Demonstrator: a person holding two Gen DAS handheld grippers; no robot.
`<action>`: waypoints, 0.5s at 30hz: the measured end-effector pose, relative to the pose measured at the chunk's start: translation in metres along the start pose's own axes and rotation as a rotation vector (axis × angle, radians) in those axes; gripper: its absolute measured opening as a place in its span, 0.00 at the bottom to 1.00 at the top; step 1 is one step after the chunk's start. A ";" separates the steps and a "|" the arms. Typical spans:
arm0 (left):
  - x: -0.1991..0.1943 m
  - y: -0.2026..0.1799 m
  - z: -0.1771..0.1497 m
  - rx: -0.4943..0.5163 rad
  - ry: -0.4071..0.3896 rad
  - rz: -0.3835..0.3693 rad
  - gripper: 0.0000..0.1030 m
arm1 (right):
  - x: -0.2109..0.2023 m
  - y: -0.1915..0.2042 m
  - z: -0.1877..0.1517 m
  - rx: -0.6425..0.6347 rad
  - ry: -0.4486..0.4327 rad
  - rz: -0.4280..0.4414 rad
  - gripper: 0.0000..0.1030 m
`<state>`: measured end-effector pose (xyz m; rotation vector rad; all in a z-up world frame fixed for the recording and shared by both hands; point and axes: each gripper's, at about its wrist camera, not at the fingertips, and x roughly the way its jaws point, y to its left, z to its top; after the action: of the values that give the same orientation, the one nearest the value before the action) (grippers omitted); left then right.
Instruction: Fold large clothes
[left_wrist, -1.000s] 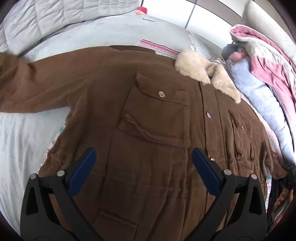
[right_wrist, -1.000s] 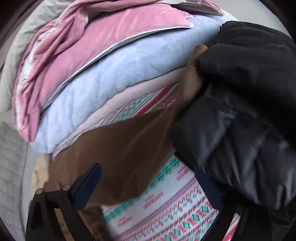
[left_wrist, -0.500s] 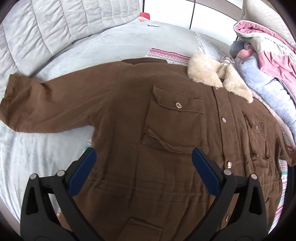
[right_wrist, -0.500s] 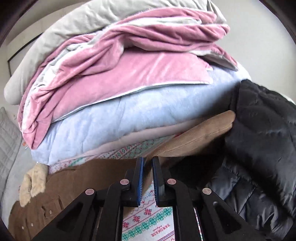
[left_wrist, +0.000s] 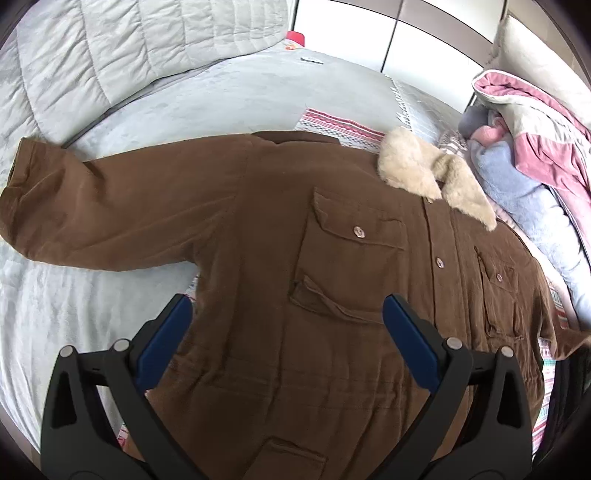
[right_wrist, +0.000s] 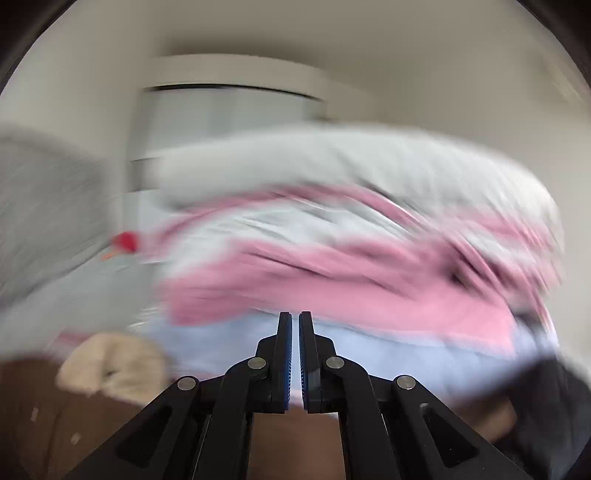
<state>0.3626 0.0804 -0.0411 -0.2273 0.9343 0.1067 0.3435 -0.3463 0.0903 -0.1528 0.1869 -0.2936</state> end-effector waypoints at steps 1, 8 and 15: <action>0.001 0.002 0.000 -0.005 0.005 -0.002 0.99 | -0.002 0.038 0.001 -0.093 0.004 0.069 0.03; 0.000 0.024 0.005 -0.093 0.021 -0.038 0.99 | 0.069 0.087 -0.108 0.113 0.566 0.201 0.15; 0.006 0.010 0.001 -0.049 0.047 -0.053 0.99 | 0.028 -0.085 -0.145 0.553 0.538 -0.308 0.64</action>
<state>0.3650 0.0900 -0.0466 -0.3011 0.9719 0.0760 0.3169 -0.4531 -0.0395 0.4565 0.6079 -0.6794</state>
